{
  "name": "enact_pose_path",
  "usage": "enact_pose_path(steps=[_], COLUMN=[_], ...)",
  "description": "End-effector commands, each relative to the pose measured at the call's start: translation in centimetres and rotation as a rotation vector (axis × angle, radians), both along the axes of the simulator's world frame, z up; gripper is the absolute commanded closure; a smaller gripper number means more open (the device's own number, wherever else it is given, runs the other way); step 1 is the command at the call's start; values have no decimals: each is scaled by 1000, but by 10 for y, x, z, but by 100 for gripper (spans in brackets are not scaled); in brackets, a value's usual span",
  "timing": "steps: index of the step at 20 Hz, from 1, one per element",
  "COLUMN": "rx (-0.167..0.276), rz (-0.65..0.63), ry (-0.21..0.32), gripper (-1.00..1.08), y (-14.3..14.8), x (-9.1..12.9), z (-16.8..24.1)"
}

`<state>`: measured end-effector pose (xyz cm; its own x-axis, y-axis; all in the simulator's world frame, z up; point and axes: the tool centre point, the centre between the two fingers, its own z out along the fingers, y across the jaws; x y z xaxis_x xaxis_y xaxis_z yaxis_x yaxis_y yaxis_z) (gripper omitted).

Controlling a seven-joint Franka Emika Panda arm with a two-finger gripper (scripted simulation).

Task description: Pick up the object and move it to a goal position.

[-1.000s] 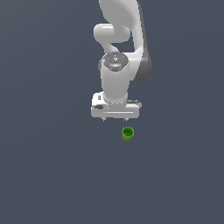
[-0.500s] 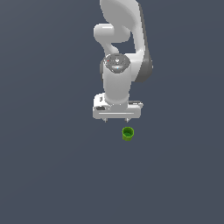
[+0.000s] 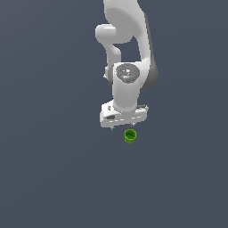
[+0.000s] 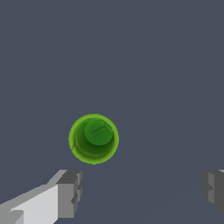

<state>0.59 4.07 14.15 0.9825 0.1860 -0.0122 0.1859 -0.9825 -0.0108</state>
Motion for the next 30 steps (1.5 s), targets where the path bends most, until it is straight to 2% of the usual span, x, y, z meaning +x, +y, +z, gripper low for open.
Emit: enact_pose_path(steps=[1, 7, 13, 23, 30], rx=[-3, -6, -6, -5, -5], rz=[77, 256, 364, 394, 398], ry=[-3, -9, -14, -15, -15], gripper=[-92, -92, -92, -92, -92], y=[9, 29, 41, 45, 46], x=[1, 2, 2, 2, 1], z=[-10, -32, -45, -52, -84])
